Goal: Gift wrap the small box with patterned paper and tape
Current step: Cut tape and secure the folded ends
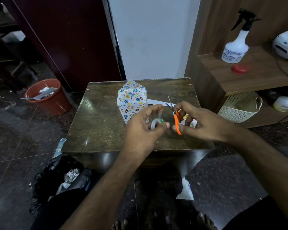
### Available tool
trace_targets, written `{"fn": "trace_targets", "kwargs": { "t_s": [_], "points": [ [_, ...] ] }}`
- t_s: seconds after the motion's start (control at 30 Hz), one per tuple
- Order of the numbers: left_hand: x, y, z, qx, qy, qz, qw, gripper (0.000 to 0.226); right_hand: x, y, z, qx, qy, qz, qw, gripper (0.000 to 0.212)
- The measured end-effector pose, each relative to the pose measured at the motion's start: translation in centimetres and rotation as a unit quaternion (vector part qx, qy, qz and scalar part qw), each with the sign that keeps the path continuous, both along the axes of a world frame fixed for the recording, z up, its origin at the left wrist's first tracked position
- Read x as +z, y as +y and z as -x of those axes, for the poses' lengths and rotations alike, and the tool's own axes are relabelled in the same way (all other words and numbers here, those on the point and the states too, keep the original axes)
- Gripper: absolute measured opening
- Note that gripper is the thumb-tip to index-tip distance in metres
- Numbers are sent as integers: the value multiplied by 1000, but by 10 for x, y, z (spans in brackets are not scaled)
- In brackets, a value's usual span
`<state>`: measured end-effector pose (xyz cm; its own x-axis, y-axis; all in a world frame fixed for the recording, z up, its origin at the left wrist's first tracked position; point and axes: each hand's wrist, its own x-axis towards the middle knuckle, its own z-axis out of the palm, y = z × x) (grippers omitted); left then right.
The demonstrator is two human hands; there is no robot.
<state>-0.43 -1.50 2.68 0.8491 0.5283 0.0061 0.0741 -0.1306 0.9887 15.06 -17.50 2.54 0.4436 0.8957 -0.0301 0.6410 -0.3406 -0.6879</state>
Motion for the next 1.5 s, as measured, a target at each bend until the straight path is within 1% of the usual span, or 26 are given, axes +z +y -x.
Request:
{"fn": "trace_targets", "kwargs": {
  "t_s": [0.1, 0.23, 0.33, 0.57, 0.77, 1.03, 1.23, 1.3, 1.5],
  "points": [
    [-1, 3, 3, 6, -2, -25, 1000, 45, 2, -3, -2, 58, 72, 5, 996, 44],
    [-1, 5, 7, -7, -2, -43, 999, 49, -1, -8, -5, 107, 157, 36, 981, 41],
    [4, 2, 7, -19, -1, -54, 998, 51, -1, -9, -4, 129, 193, 52, 971, 43],
    [2, 2, 5, -48, -7, -46, 998, 52, 4, -12, -8, 135, 165, 35, 976, 41],
    [4, 3, 6, -70, -26, -36, 997, 51, 2, -14, -12, 135, 169, 26, 976, 37],
    [4, 3, 6, -84, -31, -16, 996, 50, 7, -14, -12, 127, 147, 32, 980, 28],
    [4, 1, 4, -79, -48, 8, 996, 50, 8, -14, -11, 107, 95, 39, 989, 27],
    [5, 2, 4, -71, -56, 20, 996, 50, 9, -14, -7, 99, 94, 29, 990, 26],
    [5, 5, 1, -42, -65, 55, 995, 47, 12, -11, 1, 100, 85, 14, 991, 32]
  ]
}}
